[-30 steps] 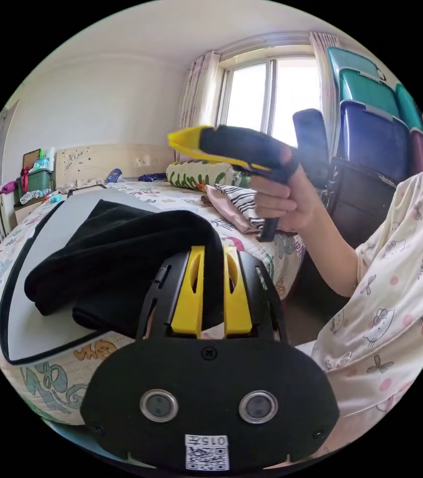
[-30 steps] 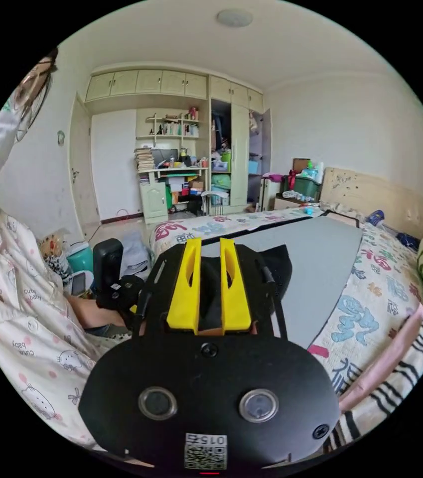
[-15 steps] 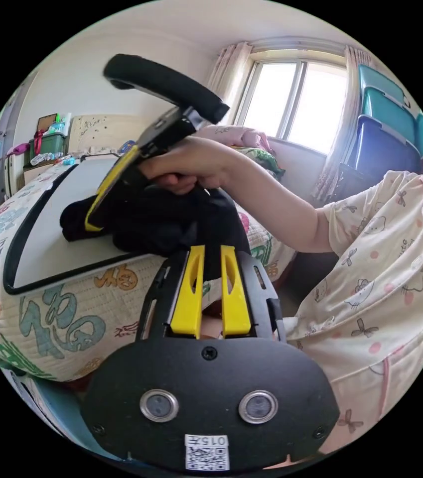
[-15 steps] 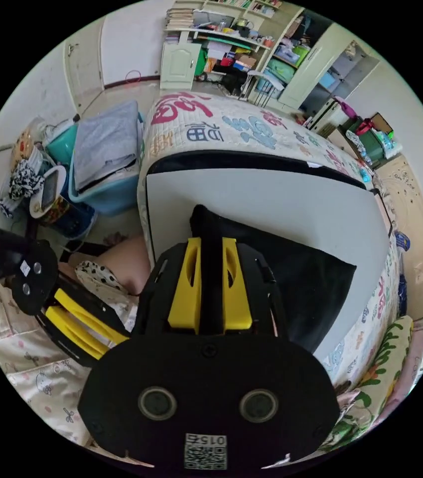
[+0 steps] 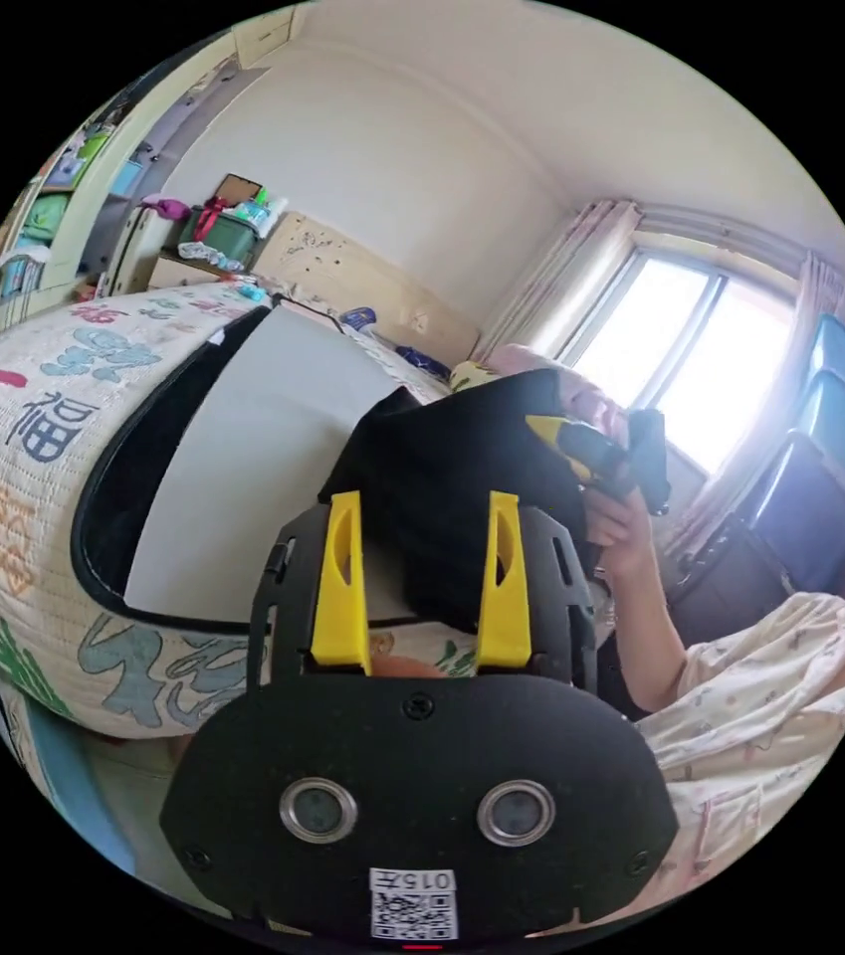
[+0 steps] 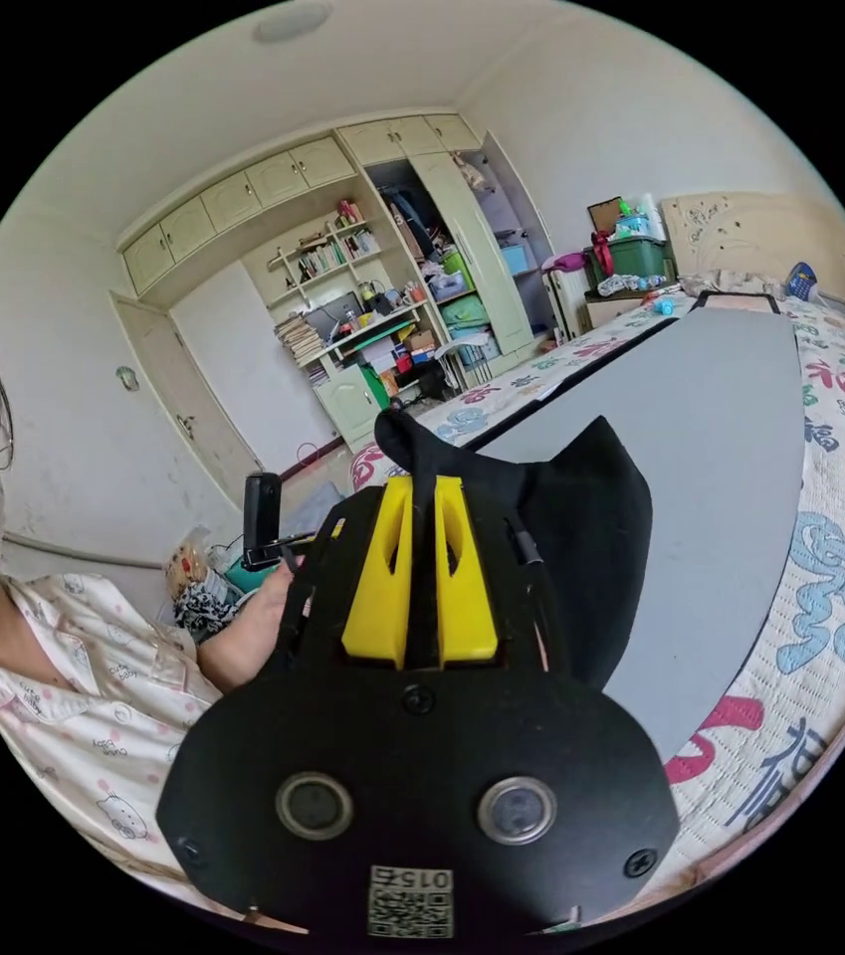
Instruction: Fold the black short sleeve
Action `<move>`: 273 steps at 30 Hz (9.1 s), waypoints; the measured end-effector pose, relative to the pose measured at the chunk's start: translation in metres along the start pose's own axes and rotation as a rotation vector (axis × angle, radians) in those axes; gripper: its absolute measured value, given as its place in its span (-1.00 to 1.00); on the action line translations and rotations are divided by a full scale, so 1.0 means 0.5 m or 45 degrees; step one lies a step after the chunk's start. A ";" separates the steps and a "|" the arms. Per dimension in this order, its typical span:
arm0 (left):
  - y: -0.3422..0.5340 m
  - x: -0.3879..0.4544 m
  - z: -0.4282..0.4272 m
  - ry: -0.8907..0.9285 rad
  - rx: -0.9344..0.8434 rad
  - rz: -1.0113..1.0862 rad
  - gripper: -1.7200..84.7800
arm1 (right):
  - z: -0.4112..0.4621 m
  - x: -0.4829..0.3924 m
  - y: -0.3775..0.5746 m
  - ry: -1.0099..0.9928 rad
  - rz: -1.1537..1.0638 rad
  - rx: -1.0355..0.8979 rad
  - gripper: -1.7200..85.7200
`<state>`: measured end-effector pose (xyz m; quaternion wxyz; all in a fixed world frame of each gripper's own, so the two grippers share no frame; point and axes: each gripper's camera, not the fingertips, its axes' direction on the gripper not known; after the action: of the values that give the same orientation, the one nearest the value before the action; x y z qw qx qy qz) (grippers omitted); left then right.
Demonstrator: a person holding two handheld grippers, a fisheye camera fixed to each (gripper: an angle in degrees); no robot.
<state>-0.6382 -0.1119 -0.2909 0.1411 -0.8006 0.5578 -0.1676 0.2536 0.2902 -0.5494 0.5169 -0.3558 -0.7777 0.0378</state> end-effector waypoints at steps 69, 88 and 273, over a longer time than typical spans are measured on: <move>-0.024 -0.453 -0.035 -0.818 -0.017 0.186 -0.93 | 0.150 0.243 -0.445 0.958 0.473 -0.105 -0.88; -0.296 -0.292 0.013 -0.465 -0.187 0.730 -0.88 | 0.066 0.031 -0.242 0.808 -0.257 -0.177 -0.96; 0.516 0.029 -0.451 -0.964 -0.084 -0.067 -0.84 | -0.014 -0.647 -0.162 0.889 0.300 -0.358 -0.90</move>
<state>-0.9480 -0.2218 -0.1919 0.3069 -0.8240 0.4505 0.1546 0.2864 0.0361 -0.7630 0.6887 -0.5014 -0.5065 -0.1332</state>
